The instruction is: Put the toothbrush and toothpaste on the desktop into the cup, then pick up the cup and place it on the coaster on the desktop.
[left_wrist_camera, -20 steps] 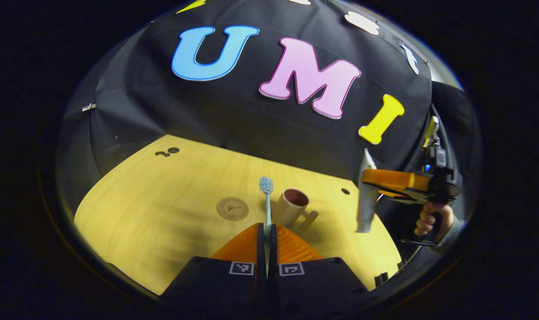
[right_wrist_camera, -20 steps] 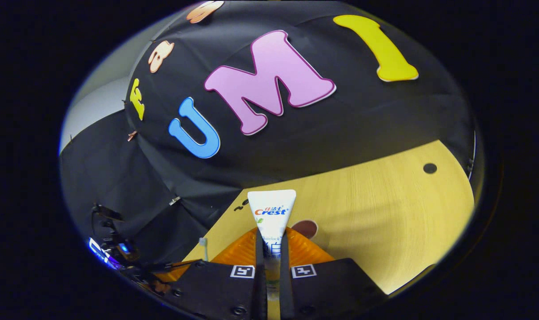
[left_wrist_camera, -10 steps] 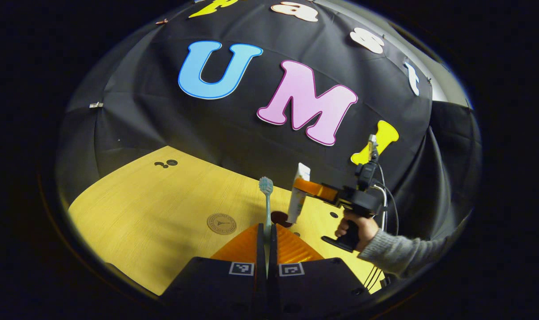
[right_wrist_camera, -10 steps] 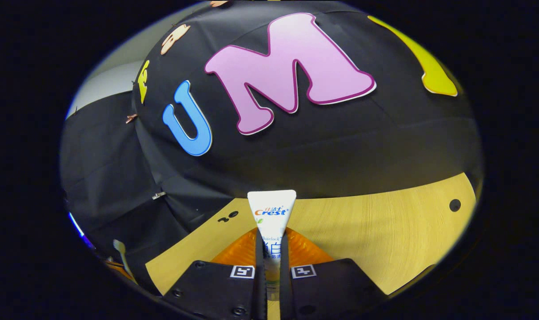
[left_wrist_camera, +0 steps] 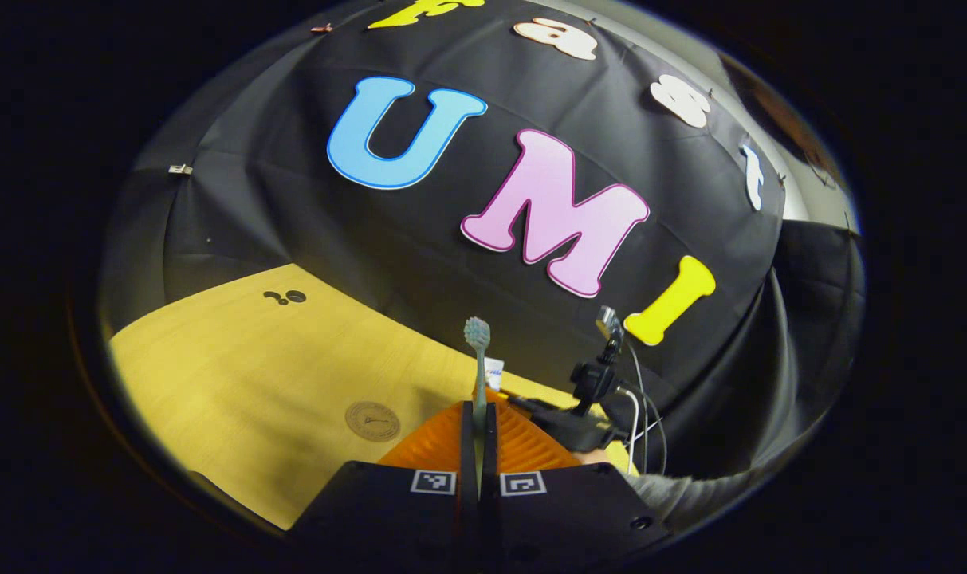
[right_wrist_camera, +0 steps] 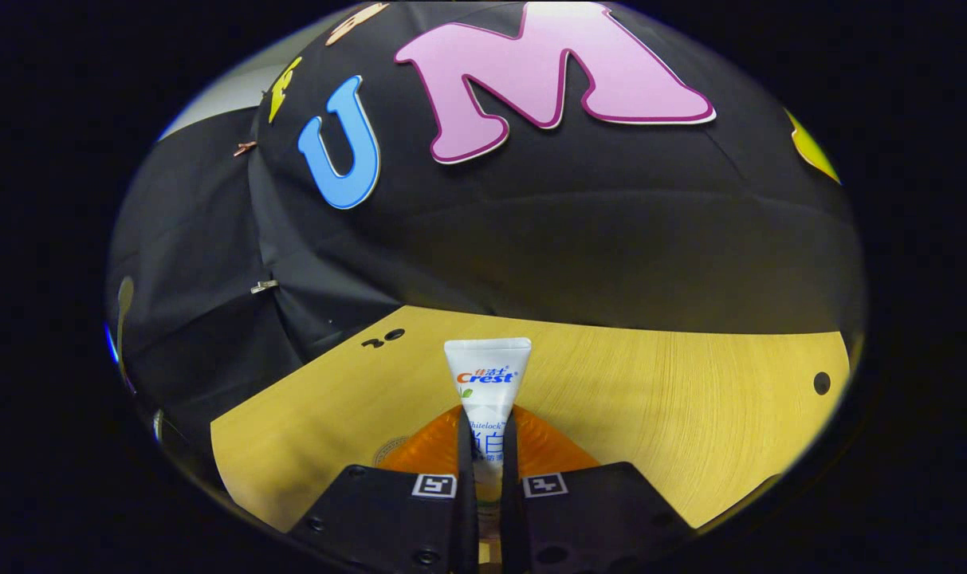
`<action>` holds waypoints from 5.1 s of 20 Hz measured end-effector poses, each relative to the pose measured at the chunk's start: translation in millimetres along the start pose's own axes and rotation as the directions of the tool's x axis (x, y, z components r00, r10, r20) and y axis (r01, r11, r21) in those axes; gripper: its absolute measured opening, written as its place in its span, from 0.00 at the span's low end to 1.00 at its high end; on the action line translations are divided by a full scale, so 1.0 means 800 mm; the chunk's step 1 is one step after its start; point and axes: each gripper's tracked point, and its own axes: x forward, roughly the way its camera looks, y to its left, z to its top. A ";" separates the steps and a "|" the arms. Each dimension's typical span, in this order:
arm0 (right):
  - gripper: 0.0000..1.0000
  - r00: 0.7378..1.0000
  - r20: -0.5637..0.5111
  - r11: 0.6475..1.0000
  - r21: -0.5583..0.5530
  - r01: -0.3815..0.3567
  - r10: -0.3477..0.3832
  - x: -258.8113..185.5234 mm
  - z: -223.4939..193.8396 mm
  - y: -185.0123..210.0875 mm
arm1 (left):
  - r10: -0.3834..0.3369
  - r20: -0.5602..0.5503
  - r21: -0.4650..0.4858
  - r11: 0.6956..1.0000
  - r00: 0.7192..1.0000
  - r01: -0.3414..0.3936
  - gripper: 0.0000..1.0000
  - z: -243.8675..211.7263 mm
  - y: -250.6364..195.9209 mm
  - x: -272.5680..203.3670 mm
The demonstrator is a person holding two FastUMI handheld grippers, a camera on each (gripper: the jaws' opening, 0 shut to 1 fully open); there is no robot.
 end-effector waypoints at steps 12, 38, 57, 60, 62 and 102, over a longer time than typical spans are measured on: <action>0.68 0.998 0.051 0.965 0.257 -0.045 0.033 -0.052 0.012 -0.038 | -0.065 0.068 -0.067 0.995 0.996 0.069 0.06 0.006 -0.021 0.097; 0.71 0.993 -0.057 0.887 0.448 0.114 -0.099 -0.220 -0.077 -0.099 | 0.173 0.171 0.199 0.958 0.970 -0.206 0.06 -0.112 0.042 0.286; 0.72 0.957 -0.290 0.970 0.237 0.061 0.011 -0.185 -0.062 -0.011 | 0.222 0.017 0.382 0.900 0.975 -0.211 0.62 -0.133 0.084 0.094; 0.72 0.919 -0.393 0.996 0.062 0.062 -0.032 -0.181 -0.077 -0.020 | 0.260 -0.024 0.400 0.888 0.965 -0.229 0.63 -0.138 0.101 0.028; 0.72 0.899 -0.436 0.999 -0.005 0.046 -0.044 -0.170 -0.076 -0.013 | 0.278 -0.047 0.386 0.891 0.959 -0.240 0.63 -0.145 0.100 -0.010; 0.16 0.825 -0.553 0.980 -0.197 0.006 -0.117 -0.029 -0.087 0.089 | 0.429 -0.049 0.210 0.887 0.902 -0.411 0.63 -0.153 0.134 -0.184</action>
